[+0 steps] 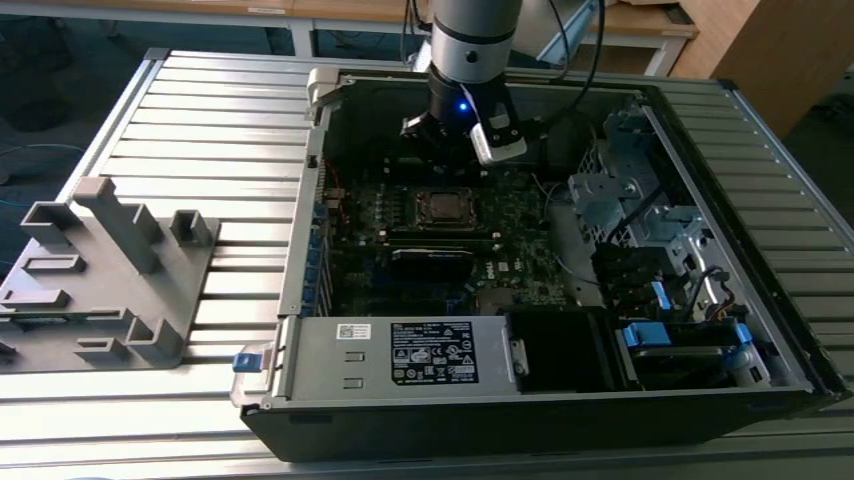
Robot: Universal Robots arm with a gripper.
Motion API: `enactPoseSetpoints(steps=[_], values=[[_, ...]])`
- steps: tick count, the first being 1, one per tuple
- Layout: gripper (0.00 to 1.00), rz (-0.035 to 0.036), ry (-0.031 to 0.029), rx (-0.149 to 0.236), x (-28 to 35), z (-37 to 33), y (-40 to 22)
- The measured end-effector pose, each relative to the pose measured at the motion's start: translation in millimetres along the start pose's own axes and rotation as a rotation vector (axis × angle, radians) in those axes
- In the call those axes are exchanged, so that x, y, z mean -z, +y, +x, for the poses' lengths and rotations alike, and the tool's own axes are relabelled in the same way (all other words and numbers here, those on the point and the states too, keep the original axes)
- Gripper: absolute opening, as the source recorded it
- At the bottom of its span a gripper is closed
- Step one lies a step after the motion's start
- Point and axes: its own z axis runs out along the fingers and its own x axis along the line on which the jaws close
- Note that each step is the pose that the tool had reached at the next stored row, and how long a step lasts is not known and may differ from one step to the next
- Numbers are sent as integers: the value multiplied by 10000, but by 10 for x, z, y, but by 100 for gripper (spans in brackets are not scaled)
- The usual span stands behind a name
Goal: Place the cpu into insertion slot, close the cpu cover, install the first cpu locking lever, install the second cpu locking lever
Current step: 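Install the second cpu locking lever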
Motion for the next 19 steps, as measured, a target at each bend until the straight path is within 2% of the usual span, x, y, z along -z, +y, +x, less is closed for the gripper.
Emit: enactPoseSetpoints(steps=[3, 7, 19], values=[[11, -1, 2, 0, 0, -37, 0], [11, 2, 2, 0, 2, -48, -32], [11, 1, -5, 5, 10, -71, -212]])
